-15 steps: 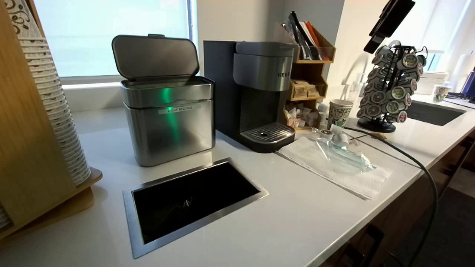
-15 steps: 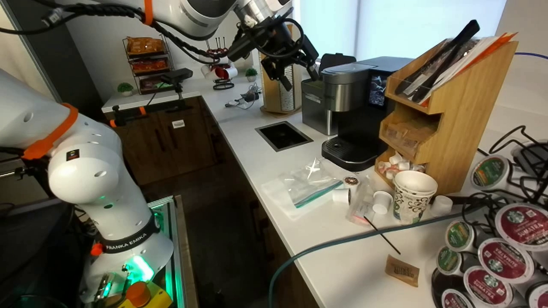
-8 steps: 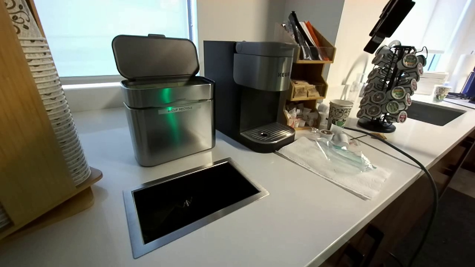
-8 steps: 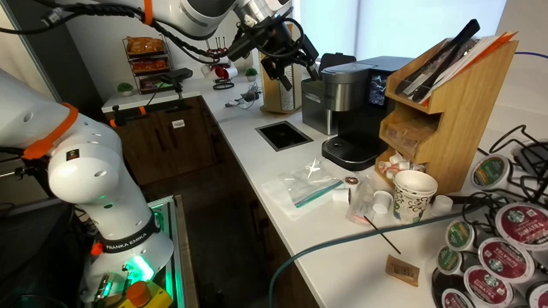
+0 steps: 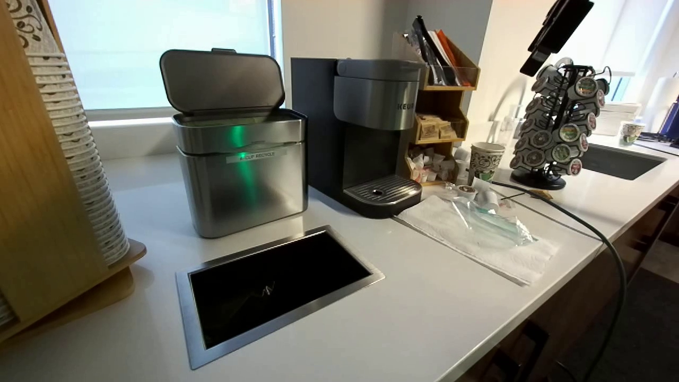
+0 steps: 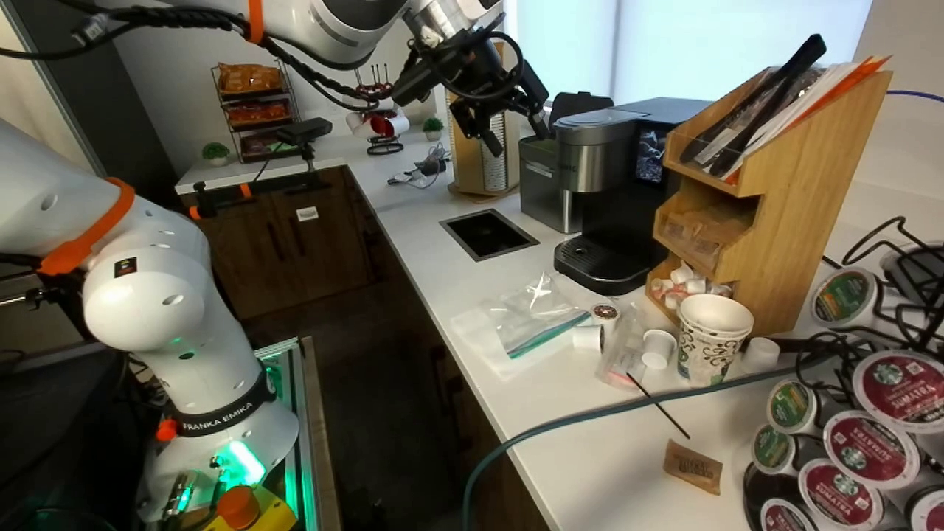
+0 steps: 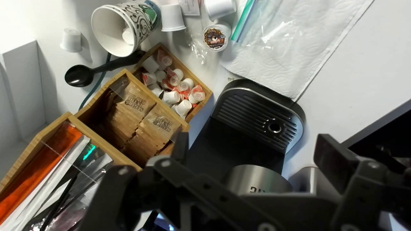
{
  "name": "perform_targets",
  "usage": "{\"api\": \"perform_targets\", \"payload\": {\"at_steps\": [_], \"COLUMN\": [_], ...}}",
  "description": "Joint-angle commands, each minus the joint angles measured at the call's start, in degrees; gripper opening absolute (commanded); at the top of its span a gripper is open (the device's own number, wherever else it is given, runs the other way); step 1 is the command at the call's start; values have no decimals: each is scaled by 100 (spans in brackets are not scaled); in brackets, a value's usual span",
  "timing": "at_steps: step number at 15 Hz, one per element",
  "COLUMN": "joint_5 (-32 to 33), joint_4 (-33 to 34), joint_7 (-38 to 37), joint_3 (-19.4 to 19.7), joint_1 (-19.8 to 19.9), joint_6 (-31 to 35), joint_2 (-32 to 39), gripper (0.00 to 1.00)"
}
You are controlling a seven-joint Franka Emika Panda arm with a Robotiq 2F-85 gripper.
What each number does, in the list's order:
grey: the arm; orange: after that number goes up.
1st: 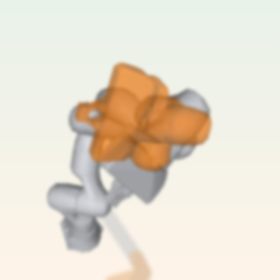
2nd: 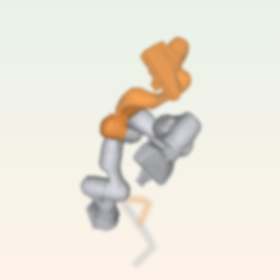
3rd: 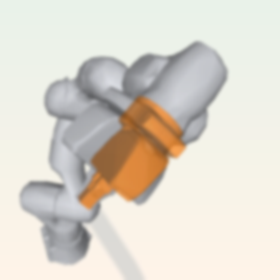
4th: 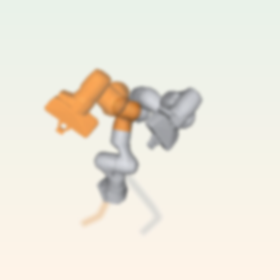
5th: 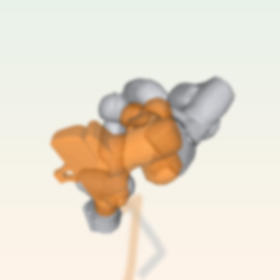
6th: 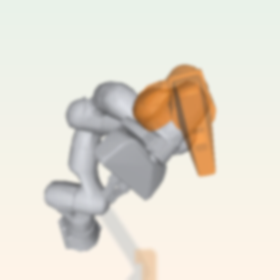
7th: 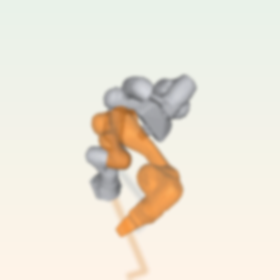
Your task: Remove the cup off of the coffeemaker, then open the lid of the coffeemaker
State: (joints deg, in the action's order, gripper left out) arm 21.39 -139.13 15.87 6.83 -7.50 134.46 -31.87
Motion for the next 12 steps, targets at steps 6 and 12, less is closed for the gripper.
{"api": "perform_targets", "payload": {"at_steps": [6,12], "joint_5": [92,226], "joint_4": [137,151], "joint_7": [1538,1881], "joint_3": [-183,-369], "joint_1": [-47,122], "joint_6": [741,809], "joint_2": [421,455], "gripper": [100,100]}}
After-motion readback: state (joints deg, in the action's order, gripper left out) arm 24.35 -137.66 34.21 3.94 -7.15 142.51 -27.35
